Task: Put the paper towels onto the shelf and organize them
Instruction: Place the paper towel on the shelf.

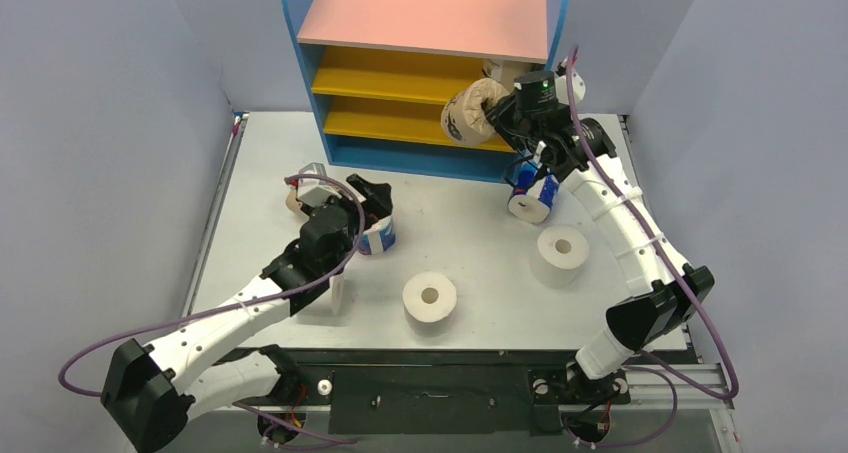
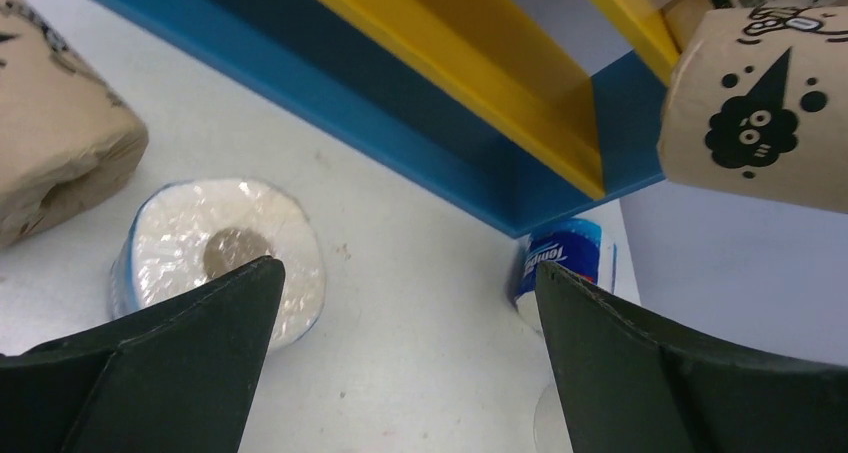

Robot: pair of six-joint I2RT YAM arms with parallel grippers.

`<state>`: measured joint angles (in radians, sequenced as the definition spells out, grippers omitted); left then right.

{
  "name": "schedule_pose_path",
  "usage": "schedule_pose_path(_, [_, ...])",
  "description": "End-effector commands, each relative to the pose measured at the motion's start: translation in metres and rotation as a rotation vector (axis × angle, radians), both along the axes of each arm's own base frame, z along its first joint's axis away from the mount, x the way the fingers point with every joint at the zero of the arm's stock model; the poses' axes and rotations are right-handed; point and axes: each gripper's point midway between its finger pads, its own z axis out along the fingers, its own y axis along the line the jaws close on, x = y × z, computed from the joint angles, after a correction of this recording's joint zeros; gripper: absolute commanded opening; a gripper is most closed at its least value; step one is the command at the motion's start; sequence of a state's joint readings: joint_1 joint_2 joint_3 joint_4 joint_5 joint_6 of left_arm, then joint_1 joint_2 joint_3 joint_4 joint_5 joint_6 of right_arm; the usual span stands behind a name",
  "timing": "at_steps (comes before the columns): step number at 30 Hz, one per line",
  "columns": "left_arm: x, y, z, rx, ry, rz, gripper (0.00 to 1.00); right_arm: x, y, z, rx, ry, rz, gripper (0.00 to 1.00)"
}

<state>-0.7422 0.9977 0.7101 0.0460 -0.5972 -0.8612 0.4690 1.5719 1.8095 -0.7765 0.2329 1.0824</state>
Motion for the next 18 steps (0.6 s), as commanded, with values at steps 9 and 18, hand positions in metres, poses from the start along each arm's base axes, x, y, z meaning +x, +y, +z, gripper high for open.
schedule_pose_path(9, [0.079, -0.038, 0.084, 0.000, -0.395, -0.151, 0.96, 0.026, -0.003, 0.038, 0.071, -0.077, -0.065, 0.31])
schedule_pose_path(18, [0.097, -0.065, 0.127, 0.093, -0.655, -0.254, 0.96, 0.036, 0.005, 0.039, 0.079, -0.076, -0.050, 0.31])
